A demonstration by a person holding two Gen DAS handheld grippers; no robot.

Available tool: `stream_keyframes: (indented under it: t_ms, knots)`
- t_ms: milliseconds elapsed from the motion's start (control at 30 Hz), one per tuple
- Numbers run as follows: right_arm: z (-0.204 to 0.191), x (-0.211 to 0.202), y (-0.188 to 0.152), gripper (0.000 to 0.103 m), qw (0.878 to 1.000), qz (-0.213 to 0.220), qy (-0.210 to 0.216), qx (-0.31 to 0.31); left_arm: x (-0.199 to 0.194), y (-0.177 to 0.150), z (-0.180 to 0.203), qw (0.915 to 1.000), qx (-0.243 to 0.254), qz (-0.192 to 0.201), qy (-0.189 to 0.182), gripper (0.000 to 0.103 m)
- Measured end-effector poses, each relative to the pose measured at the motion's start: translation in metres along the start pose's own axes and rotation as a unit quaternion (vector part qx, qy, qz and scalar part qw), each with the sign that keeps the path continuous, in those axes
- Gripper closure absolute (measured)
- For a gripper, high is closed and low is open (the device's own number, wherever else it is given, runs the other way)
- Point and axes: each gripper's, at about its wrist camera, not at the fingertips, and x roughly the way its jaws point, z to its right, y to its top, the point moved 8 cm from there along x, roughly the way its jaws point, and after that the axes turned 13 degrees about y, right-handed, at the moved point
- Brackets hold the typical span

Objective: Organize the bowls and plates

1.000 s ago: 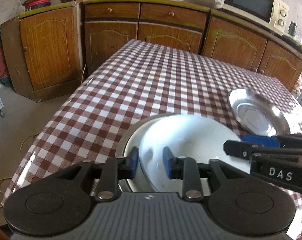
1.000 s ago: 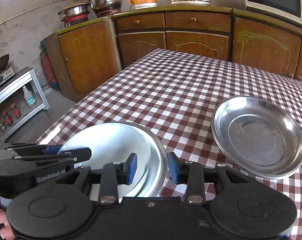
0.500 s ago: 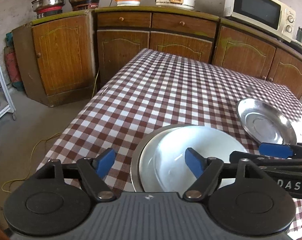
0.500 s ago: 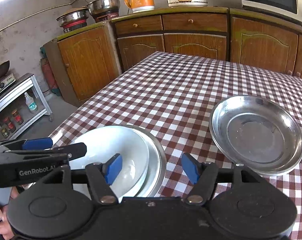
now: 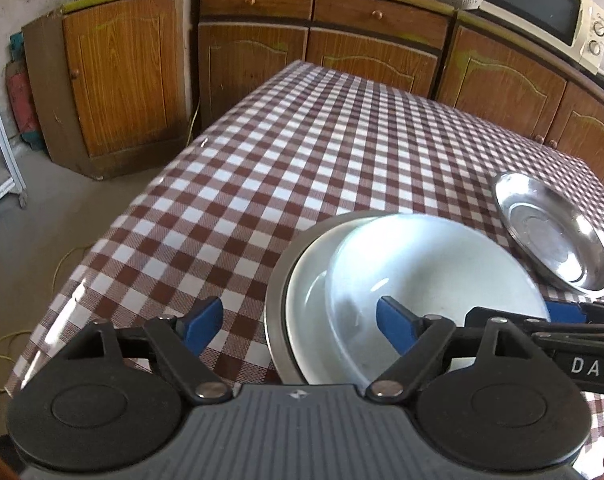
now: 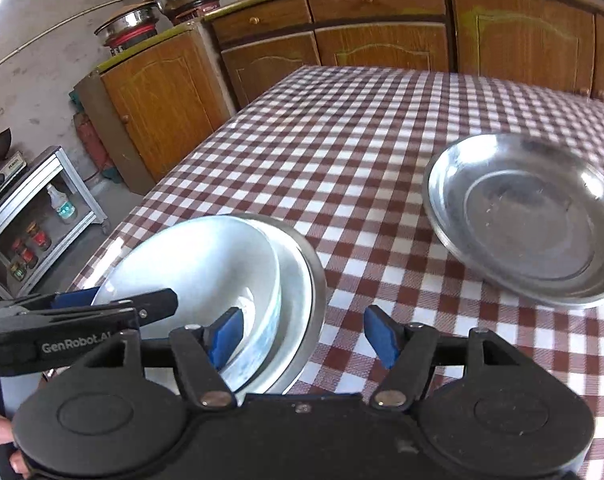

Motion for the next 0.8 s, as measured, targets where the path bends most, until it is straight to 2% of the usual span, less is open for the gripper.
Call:
stream_keyframes:
  t_ms: [167, 200, 233, 267, 500, 800]
  knots:
    - [0.003, 0.015, 0.003, 0.026, 1.000, -0.002, 0.019, 0.016, 0.008, 0.000, 0.002, 0.9993, -0.013, -0.004, -0.035, 0.031]
    - [0.004, 0.018, 0.004, 0.034, 0.999, -0.004, 0.024, 0.023, 0.009, 0.001, 0.004, 0.9989, -0.014, -0.001, -0.046, 0.039]
    - [0.003, 0.022, 0.006, 0.043, 0.999, -0.004, 0.033, 0.027, 0.008, 0.002, 0.006, 0.9985, -0.013, 0.001, -0.054, 0.042]
    - [0.001, 0.023, 0.008, 0.046, 0.999, -0.001, 0.038, 0.030, 0.008, 0.003, 0.008, 0.9986, -0.012, 0.001, -0.051, 0.042]
    - [-0.001, 0.024, 0.012, 0.048, 0.999, 0.003, 0.024, 0.032, 0.010, 0.005, 0.008, 0.9982, -0.032, -0.009, -0.050, 0.044]
    - [-0.005, 0.004, 0.026, 0.047, 0.999, 0.029, 0.021, 0.024, -0.008, 0.021, 0.013, 0.9983, -0.030, 0.015, -0.047, 0.044]
